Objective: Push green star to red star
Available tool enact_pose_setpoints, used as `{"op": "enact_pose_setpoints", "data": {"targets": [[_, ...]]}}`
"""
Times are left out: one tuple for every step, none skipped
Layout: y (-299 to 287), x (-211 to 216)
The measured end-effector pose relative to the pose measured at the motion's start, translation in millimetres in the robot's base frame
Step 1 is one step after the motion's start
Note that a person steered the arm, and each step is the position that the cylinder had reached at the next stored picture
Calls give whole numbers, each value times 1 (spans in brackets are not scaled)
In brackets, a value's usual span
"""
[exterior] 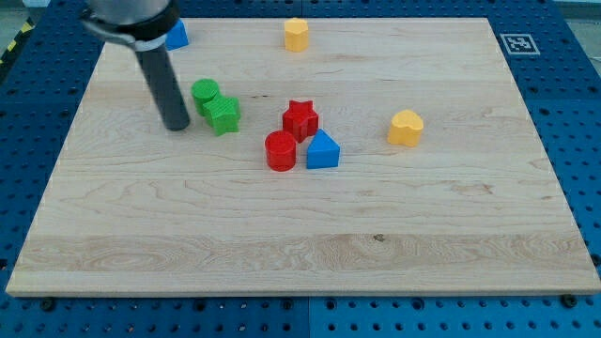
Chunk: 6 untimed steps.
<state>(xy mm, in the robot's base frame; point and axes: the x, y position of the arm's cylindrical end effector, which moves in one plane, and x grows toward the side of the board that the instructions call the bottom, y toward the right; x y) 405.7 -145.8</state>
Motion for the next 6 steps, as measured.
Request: {"op": "enact_pose_setpoints", "data": {"targets": [[37,-1],[41,-1],[48,5],[60,1],[77,-3],[84,16]]}}
